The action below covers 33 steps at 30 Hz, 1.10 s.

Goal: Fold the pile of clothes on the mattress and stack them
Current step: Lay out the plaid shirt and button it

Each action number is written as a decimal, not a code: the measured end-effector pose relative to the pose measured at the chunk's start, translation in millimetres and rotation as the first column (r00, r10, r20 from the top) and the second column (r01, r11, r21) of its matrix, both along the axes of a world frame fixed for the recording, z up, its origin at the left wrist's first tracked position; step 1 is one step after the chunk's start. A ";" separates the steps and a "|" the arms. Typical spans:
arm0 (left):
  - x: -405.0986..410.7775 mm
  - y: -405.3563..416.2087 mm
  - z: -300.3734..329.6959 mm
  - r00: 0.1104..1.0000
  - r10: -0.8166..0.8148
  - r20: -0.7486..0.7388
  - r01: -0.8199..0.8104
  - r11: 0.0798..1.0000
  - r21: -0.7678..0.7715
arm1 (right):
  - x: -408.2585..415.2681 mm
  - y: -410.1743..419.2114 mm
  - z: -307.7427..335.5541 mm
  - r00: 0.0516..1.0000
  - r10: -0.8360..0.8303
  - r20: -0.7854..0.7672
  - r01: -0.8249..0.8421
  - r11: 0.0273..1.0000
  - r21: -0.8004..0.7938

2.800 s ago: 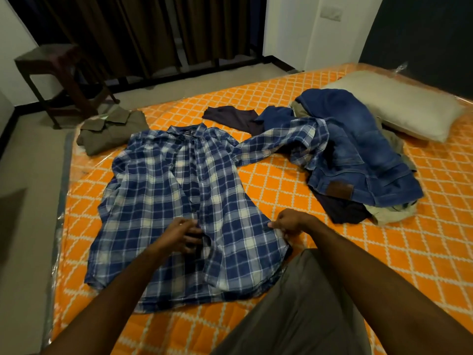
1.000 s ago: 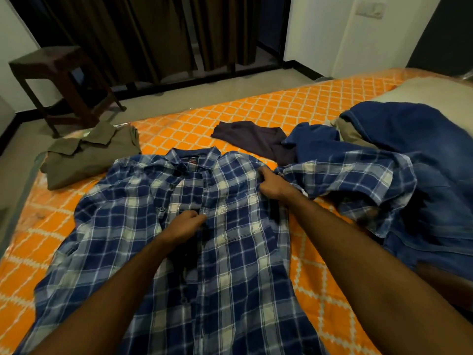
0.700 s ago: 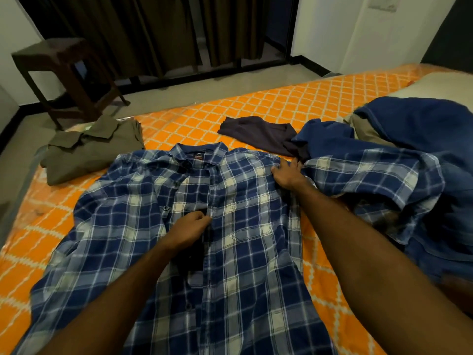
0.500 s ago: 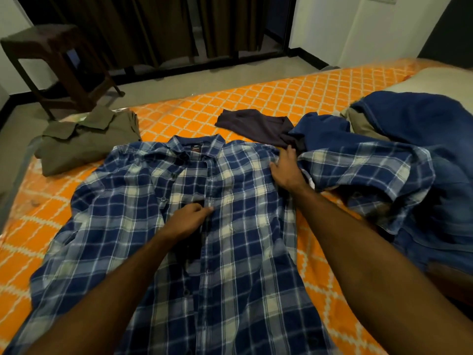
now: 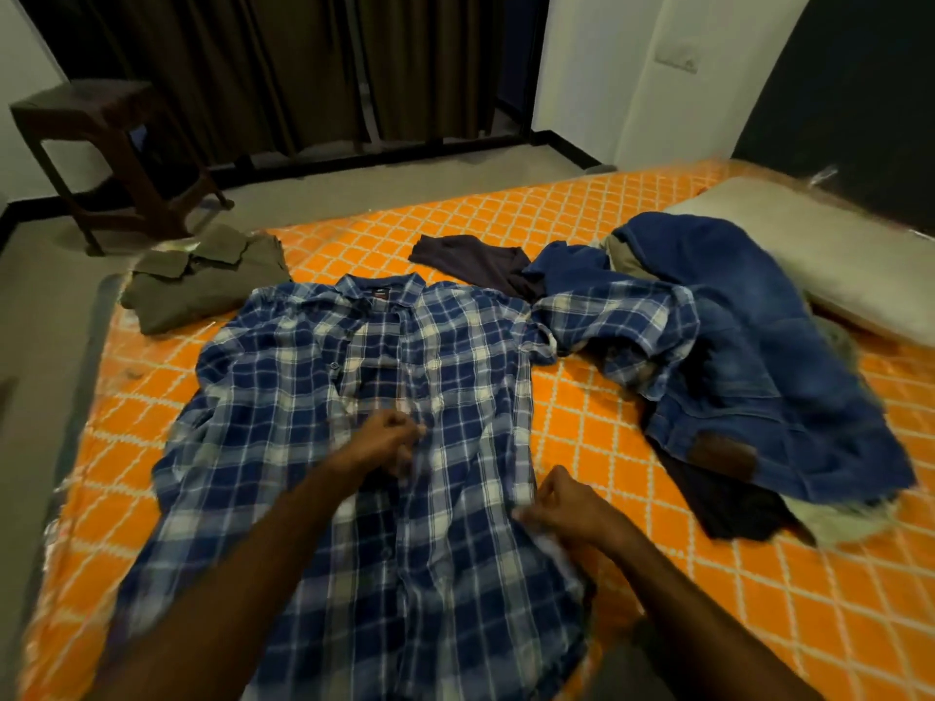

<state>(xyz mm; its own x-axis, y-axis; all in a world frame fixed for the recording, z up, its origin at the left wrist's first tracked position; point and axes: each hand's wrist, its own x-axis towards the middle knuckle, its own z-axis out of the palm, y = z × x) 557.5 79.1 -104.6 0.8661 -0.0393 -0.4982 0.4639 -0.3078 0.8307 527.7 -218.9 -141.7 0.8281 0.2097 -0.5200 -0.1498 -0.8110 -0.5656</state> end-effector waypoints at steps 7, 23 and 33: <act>-102.5 -25.9 -13.5 0.991 -0.121 -0.064 0.128 0.985 0.116 | -56.1 10.0 8.1 0.997 -0.056 0.058 0.060 0.996 -0.064; -183.2 7.9 -13.1 0.996 0.051 -0.075 -0.056 0.997 -0.060 | -94.1 16.1 22.2 0.997 -0.062 0.038 0.072 0.903 -0.423; -204.2 -29.3 -8.6 0.970 -0.241 0.007 0.229 0.929 0.292 | -91.5 6.0 20.6 1.000 0.026 -0.008 -0.027 0.952 -0.304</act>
